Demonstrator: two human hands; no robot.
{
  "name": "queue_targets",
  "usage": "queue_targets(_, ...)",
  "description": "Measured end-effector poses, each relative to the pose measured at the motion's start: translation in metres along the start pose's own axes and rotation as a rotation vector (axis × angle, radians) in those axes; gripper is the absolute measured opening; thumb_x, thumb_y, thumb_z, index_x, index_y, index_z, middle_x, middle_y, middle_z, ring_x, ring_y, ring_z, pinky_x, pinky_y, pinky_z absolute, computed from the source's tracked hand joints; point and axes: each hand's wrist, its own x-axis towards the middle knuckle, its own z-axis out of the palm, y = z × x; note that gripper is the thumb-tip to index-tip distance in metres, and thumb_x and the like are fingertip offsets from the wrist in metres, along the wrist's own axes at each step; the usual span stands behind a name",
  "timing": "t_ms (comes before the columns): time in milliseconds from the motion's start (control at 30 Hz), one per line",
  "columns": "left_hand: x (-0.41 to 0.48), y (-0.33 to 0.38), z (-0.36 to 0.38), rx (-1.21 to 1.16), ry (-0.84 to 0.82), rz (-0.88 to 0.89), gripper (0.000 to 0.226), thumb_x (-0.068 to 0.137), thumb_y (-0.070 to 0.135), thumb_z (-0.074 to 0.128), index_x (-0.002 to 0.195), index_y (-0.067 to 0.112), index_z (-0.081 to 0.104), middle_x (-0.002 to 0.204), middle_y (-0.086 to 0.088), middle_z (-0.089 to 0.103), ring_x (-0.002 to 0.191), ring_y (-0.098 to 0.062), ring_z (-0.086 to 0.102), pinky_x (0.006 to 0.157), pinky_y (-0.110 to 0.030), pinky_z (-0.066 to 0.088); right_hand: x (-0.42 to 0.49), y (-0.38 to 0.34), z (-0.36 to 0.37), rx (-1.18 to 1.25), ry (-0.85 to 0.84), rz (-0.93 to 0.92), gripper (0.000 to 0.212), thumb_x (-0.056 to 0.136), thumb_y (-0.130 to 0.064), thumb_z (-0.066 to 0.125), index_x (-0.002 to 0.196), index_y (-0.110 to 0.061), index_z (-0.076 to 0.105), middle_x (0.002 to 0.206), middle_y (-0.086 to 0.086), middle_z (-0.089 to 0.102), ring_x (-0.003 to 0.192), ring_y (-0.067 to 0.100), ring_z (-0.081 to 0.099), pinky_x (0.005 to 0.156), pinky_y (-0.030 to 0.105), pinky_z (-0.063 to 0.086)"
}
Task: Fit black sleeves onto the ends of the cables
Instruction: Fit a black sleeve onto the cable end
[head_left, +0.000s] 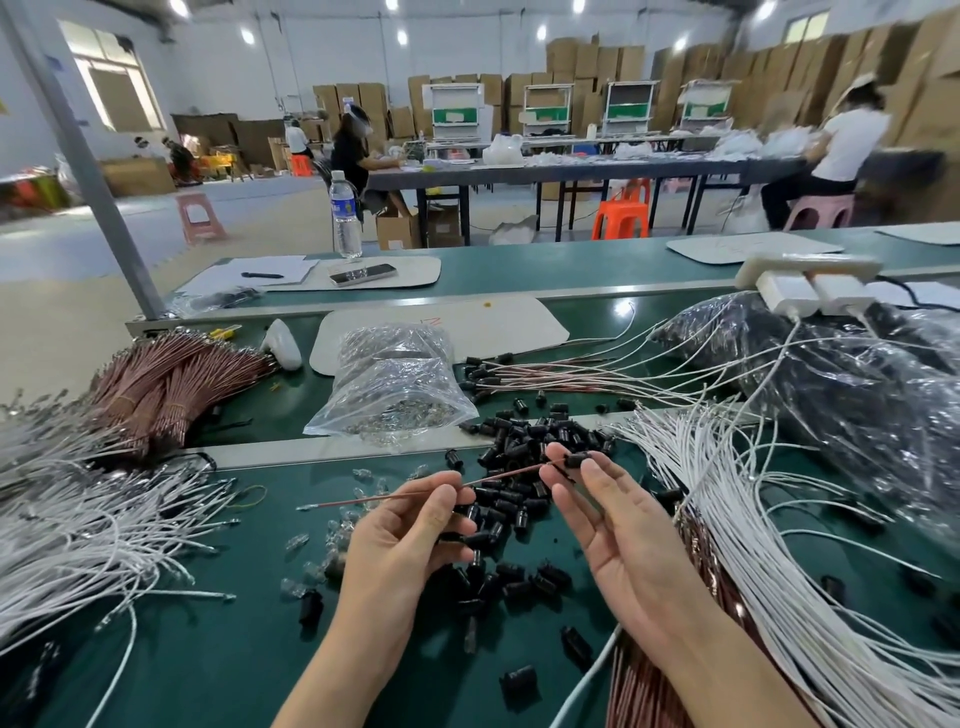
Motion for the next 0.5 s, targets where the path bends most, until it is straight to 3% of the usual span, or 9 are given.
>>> queue_targets(167,-0.001,0.000,0.000,0.026,-0.019,-0.001,0.023,0.079,0.029,0.072,0.099,0.022,0.081,0.102,-0.013,0.076,0.074,-0.016,0.070,0.060,-0.026,0.057,0.000,0.006,0.002,-0.044,-0.044,0.017,0.031,0.085,-0.008,0.063,0.114,-0.005,0.055,0.118,0.021,0.072,0.104,0.031,0.074,0.071,0.025,0.062)
queue_targets(500,-0.005,0.003,0.001,0.072,-0.062,0.008,0.029,0.076,0.035,0.073,0.102,0.025,0.080,0.103,-0.011,0.077,0.077,-0.017,0.071,0.062,-0.025,0.057,-0.004,0.013,0.006,-0.120,-0.122,0.075,0.037,0.086,-0.010,0.065,0.121,-0.003,0.055,0.120,0.020,0.072,0.099,0.030,0.075,0.074,0.029,0.063)
